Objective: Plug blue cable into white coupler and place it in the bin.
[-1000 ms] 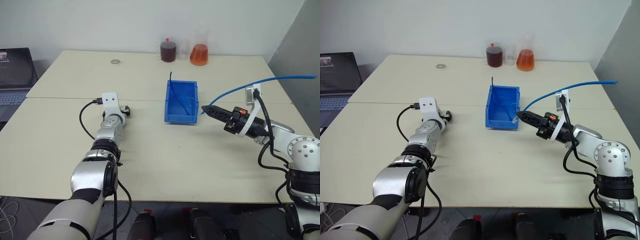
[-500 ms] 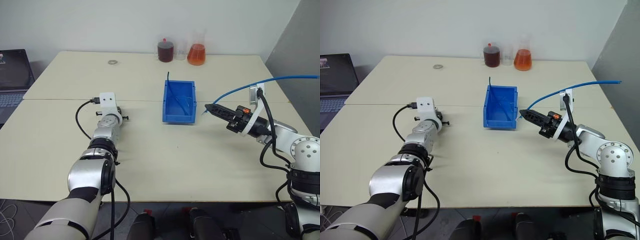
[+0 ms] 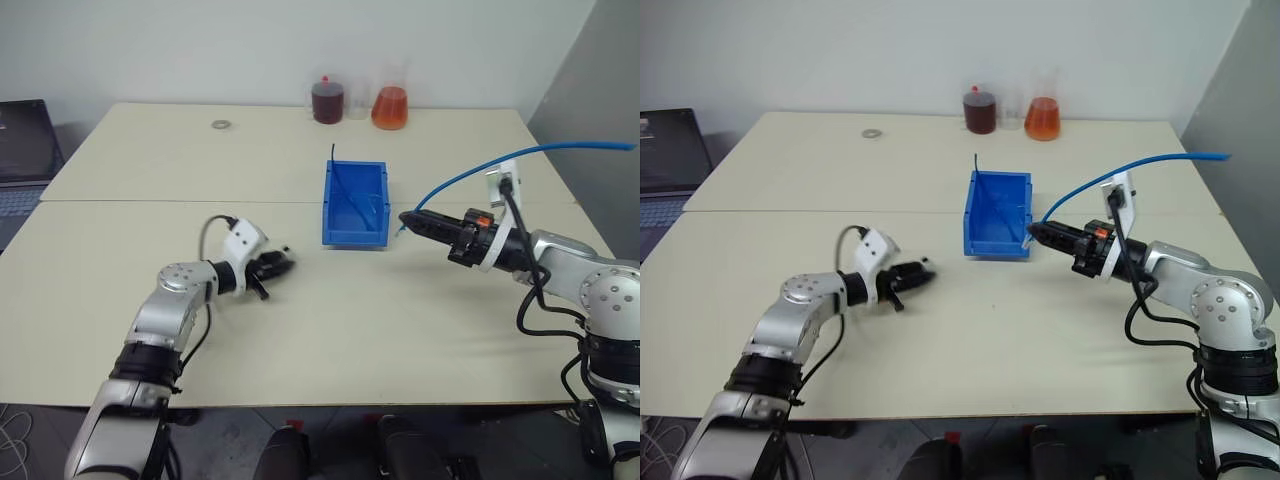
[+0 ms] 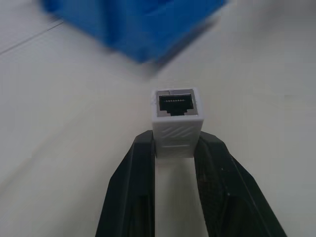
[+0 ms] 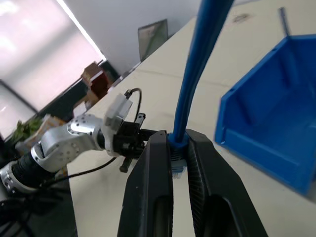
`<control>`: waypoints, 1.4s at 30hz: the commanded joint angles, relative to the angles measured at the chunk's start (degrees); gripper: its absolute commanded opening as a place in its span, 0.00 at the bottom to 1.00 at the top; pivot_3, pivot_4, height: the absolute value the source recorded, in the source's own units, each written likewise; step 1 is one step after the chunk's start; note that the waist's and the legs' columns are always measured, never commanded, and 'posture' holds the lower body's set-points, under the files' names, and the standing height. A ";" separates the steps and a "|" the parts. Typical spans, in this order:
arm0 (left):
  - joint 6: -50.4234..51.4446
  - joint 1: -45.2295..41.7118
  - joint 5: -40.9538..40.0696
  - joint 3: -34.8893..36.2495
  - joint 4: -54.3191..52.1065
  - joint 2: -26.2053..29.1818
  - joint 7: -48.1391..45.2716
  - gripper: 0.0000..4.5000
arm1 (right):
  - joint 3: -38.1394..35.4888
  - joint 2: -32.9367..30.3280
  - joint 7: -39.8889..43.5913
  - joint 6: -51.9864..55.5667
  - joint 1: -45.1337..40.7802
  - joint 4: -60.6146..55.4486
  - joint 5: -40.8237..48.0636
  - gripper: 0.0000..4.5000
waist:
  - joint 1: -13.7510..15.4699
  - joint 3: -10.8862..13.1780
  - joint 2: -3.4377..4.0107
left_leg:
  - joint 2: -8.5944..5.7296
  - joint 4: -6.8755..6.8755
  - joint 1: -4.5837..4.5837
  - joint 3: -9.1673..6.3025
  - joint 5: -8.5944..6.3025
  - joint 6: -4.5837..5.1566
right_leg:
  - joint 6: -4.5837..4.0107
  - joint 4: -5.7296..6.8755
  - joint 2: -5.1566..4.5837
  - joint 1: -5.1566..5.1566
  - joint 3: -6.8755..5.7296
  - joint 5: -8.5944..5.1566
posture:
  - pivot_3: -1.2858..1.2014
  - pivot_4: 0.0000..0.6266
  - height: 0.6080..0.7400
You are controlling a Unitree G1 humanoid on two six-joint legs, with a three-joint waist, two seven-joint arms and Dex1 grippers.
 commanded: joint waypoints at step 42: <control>-14.94 -4.00 7.89 -10.30 10.21 -6.84 -15.89 0.18 | 23.85 7.83 32.13 -33.92 2.72 15.15 -46.01 0.03 | -0.36 -0.03 0.04 | 0.04 0.65 0.18 0.03 0.00 0.05 | 0.09 0.70 0.21 0.04 0.13 -0.10 | 0.52 0.24 1.00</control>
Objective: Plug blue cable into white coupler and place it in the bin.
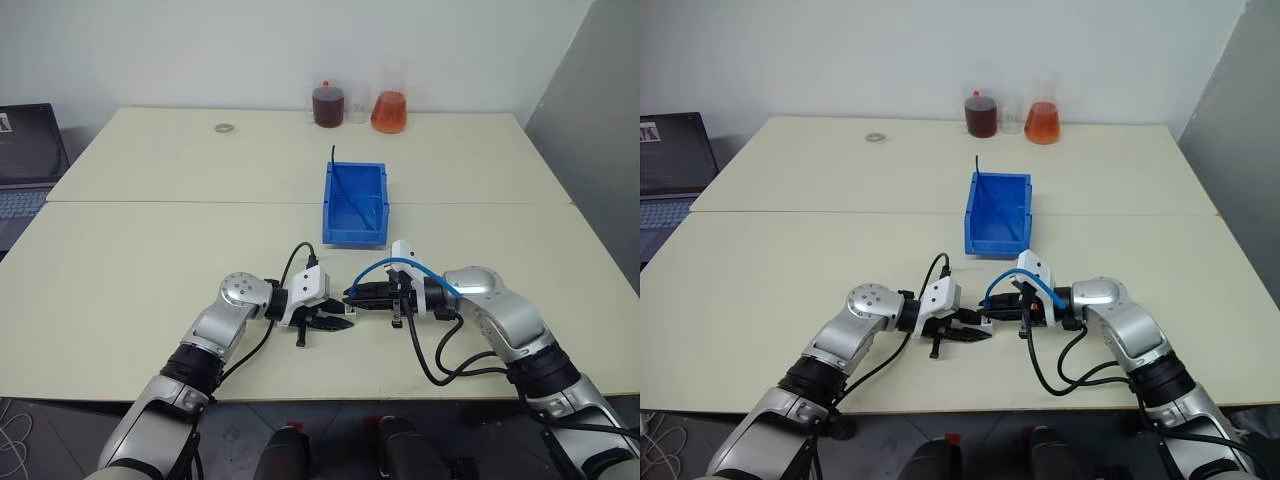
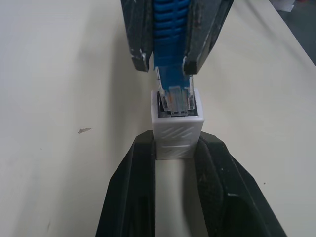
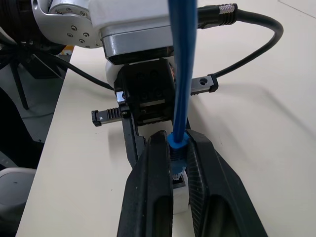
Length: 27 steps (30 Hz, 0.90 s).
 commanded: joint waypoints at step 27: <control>1.11 0.22 -0.80 1.40 -3.49 1.48 -0.73 0.18 | 6.12 1.33 5.31 -12.74 3.16 12.84 -11.97 0.03 | -0.69 -0.06 0.01 | 0.06 -0.02 0.79 0.00 -0.01 0.01 | 0.05 0.14 0.10 0.59 0.05 -0.17 | 0.52 0.24 1.00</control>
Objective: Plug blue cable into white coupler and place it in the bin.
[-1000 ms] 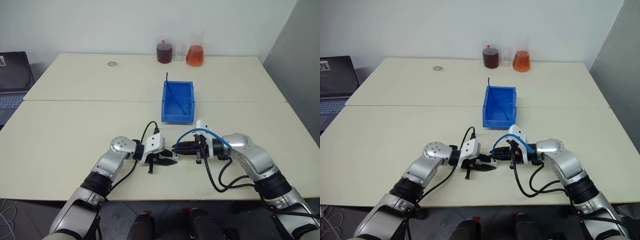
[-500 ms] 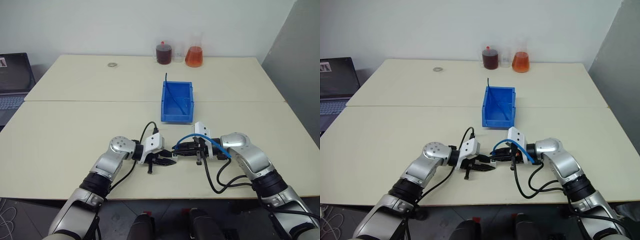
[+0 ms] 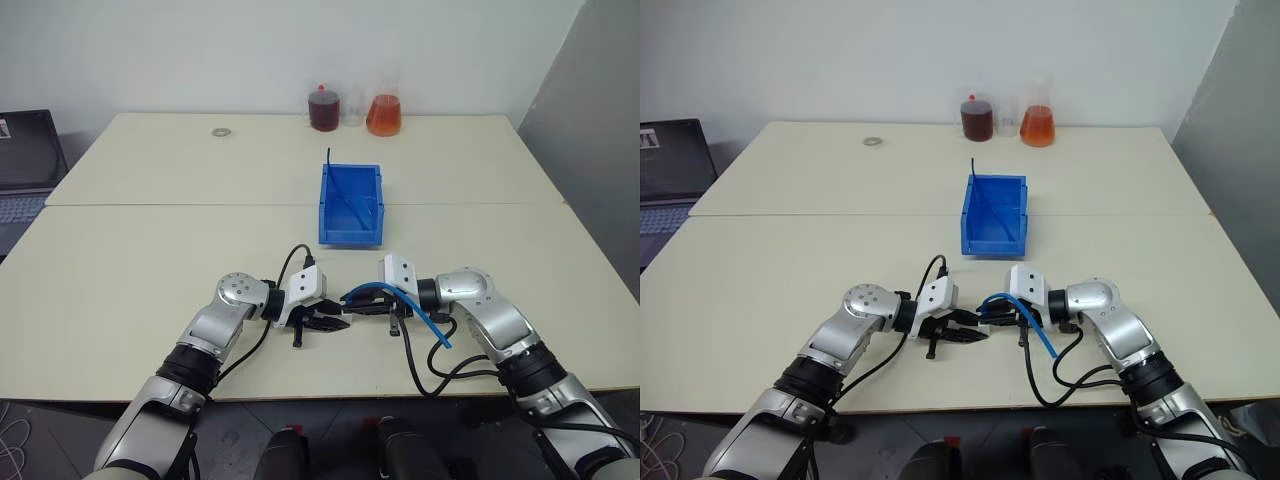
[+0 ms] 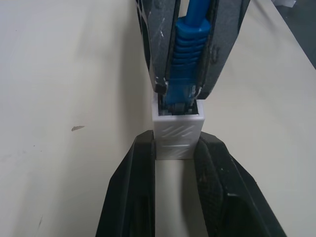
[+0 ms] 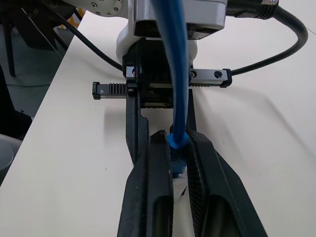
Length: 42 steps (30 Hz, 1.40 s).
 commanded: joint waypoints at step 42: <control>32.71 9.78 -10.46 21.51 -44.99 -6.11 44.67 1.00 | -31.30 11.67 -29.02 19.24 -51.89 62.06 5.85 0.56 | -0.72 0.25 0.01 | -0.18 -0.31 -1.04 0.09 0.00 -0.03 | -0.24 -0.24 -0.32 -0.90 0.00 0.29 | 0.52 0.24 1.00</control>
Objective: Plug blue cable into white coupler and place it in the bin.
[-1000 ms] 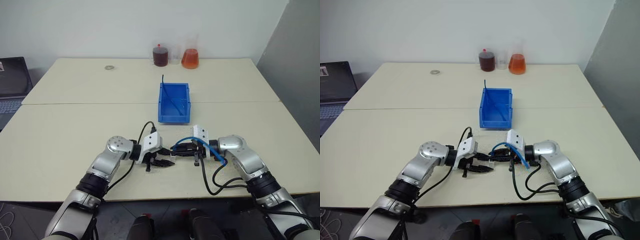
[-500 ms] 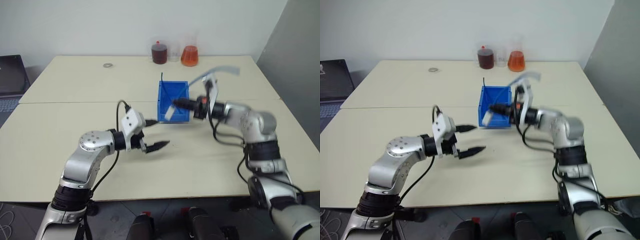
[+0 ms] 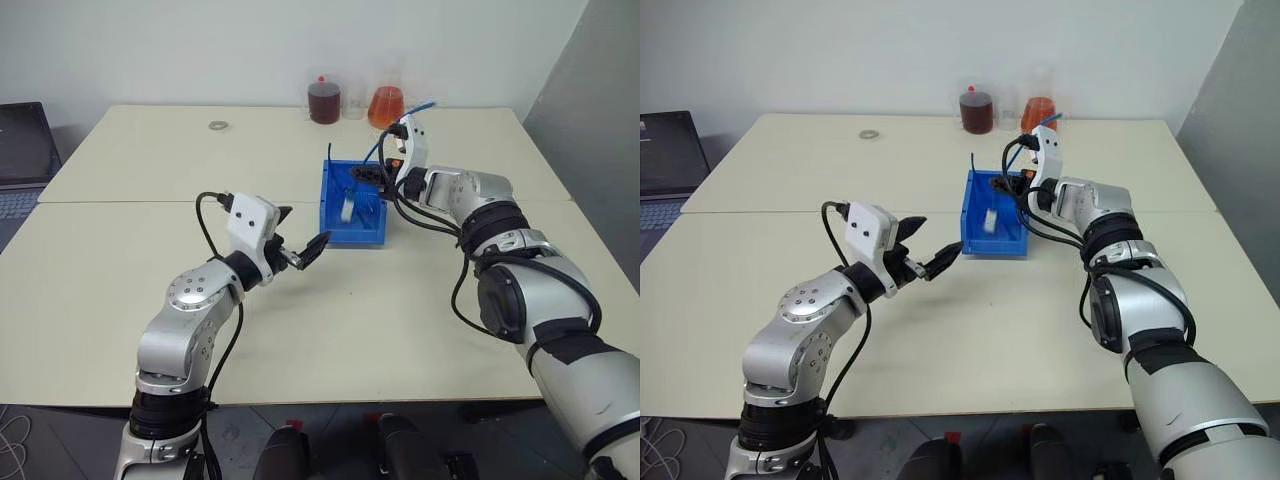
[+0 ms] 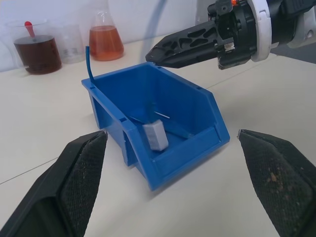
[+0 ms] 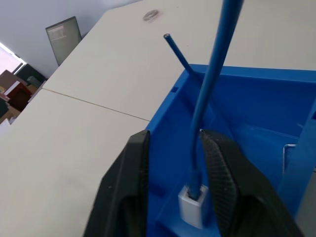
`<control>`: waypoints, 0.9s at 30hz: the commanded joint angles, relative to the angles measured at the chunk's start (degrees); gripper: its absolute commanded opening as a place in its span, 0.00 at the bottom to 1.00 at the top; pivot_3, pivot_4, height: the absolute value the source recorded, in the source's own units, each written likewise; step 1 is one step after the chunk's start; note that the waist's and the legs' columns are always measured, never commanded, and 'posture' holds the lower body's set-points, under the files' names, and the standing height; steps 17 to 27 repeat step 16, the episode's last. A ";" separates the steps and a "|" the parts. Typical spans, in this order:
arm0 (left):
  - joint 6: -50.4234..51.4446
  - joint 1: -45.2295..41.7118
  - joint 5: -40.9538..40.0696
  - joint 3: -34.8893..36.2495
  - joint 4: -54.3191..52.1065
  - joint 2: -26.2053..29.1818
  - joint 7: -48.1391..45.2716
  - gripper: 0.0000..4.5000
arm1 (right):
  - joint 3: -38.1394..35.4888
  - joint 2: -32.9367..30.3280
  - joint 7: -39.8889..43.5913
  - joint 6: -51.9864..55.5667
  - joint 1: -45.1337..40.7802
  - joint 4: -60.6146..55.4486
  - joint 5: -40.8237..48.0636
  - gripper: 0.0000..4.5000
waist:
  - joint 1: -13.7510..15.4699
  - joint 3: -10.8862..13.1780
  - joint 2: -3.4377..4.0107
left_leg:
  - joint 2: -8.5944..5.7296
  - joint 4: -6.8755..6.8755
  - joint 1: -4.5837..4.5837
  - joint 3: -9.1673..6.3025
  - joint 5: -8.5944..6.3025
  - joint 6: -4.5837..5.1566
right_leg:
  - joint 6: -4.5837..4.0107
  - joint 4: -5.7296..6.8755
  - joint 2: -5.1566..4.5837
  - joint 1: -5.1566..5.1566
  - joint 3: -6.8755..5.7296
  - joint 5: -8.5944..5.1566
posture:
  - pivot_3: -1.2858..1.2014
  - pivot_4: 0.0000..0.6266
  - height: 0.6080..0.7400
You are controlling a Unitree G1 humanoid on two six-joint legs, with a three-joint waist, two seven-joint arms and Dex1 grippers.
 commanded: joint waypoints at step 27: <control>-6.43 6.65 3.11 6.57 2.83 -0.87 10.43 1.00 | 4.30 -7.53 -9.47 -0.03 49.54 -76.74 -8.73 0.90 | 0.97 -0.06 -0.03 | 0.08 -0.39 0.06 -0.16 0.00 -0.03 | 0.06 -0.10 -0.09 0.03 -0.06 -0.08 | 0.52 0.24 1.00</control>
